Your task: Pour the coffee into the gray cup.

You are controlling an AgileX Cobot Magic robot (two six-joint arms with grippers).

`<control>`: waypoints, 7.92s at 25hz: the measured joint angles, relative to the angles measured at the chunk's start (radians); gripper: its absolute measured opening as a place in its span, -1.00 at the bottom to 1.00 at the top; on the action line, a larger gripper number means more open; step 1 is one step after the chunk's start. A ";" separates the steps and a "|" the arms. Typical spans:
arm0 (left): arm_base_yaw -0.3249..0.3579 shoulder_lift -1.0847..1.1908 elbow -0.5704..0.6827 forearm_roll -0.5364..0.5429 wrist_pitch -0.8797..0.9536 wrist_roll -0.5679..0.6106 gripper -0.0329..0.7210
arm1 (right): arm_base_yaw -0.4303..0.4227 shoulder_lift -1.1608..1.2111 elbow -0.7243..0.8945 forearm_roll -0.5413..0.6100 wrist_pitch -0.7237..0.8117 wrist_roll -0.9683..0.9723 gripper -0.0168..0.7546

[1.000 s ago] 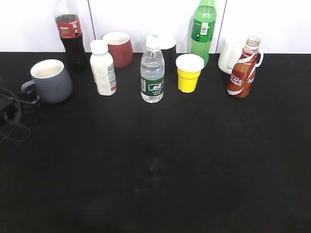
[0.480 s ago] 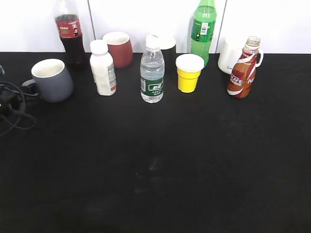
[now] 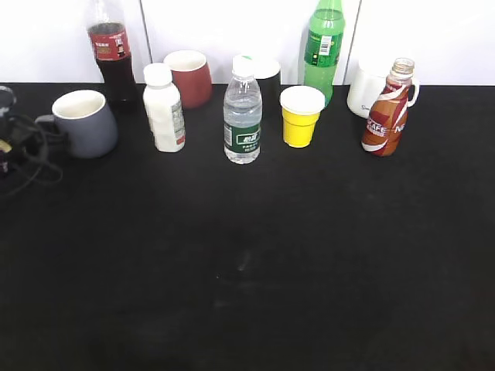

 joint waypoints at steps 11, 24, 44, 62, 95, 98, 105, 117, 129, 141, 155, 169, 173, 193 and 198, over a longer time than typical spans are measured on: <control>0.022 0.005 -0.010 0.234 -0.074 0.012 -0.81 | 0.000 0.000 0.000 0.000 0.000 0.000 0.57; -0.025 -0.379 0.479 0.491 -0.326 0.014 -0.82 | 0.000 0.000 0.000 0.001 0.000 0.000 0.57; -0.272 -0.379 0.479 0.480 -0.326 0.014 -0.82 | -0.001 0.966 0.051 0.009 -1.106 0.008 0.57; -0.272 -0.379 0.478 0.480 -0.326 0.015 -0.80 | 0.094 2.073 -0.080 -0.079 -2.253 -0.078 0.74; -0.272 -0.379 0.478 0.492 -0.326 0.015 -0.80 | 0.104 2.438 -0.648 -0.115 -2.117 0.064 0.37; -0.272 -0.379 0.478 0.492 -0.326 0.015 -0.80 | 0.104 2.438 -0.643 -0.115 -2.136 0.060 0.37; -0.272 -0.379 0.478 0.492 -0.326 0.015 -0.80 | 0.104 2.207 -0.400 -0.194 -2.214 0.049 0.35; -0.272 -0.379 0.478 0.554 -0.326 0.015 -0.80 | 0.470 1.856 -0.385 -0.483 -1.923 -0.123 0.35; -0.280 -0.379 0.470 0.682 -0.326 0.015 -0.79 | 0.525 1.856 -0.385 -0.560 -1.867 -0.727 0.35; -0.280 -0.379 0.439 0.767 -0.327 -0.019 -0.79 | 0.525 1.856 -0.385 -0.542 -1.902 -1.073 0.35; -0.280 -0.379 0.439 0.775 -0.327 -0.019 -0.78 | 0.525 1.856 -0.385 -0.534 -1.910 -1.210 0.35; -0.280 -0.379 0.439 0.776 -0.326 -0.019 -0.78 | 0.525 1.856 -0.385 -0.527 -1.913 -1.239 0.35; -0.280 -0.379 0.439 0.776 -0.326 -0.019 -0.78 | 0.525 1.856 -0.385 -0.506 -1.913 -1.250 0.35; -0.280 -0.379 0.439 0.777 -0.326 -0.019 -0.78 | 0.525 1.856 -0.385 -0.504 -1.938 -1.302 0.35; -0.280 -0.379 0.439 0.777 -0.326 -0.019 -0.78 | 0.525 1.856 -0.385 -0.504 -1.938 -1.308 0.35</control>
